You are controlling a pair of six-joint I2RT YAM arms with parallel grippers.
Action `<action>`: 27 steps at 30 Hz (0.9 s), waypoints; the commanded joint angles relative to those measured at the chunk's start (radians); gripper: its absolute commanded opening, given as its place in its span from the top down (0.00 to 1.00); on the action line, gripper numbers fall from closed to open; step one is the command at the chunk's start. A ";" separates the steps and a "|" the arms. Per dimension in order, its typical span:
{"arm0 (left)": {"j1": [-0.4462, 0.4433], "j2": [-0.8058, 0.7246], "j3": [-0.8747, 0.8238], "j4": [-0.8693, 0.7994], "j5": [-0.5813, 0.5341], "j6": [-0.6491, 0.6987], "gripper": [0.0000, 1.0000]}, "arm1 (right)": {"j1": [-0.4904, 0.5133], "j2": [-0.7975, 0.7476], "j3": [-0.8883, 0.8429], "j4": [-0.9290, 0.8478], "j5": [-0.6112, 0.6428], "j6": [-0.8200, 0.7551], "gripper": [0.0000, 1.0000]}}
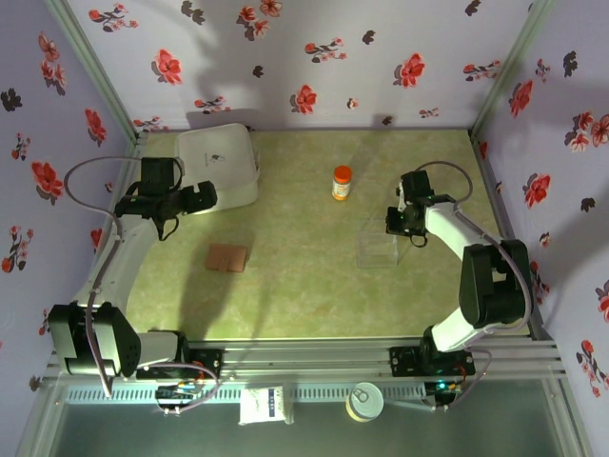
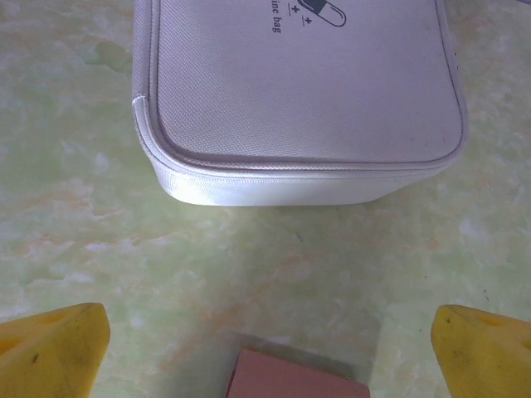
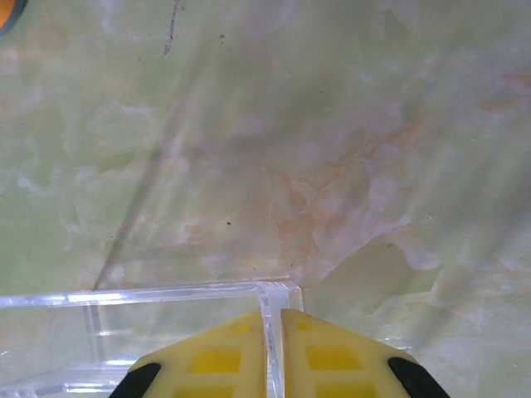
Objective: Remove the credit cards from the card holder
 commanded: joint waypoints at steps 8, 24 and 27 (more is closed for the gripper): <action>-0.003 0.005 -0.028 -0.019 0.045 -0.046 0.00 | 0.057 -0.011 0.079 -0.075 0.066 0.023 0.95; -0.004 -0.014 -0.127 0.014 0.125 -0.107 0.00 | 0.340 0.261 0.491 -0.162 0.156 0.197 1.00; -0.003 -0.016 -0.135 0.018 0.128 -0.116 0.00 | 0.367 0.349 0.602 -0.190 0.162 0.222 1.00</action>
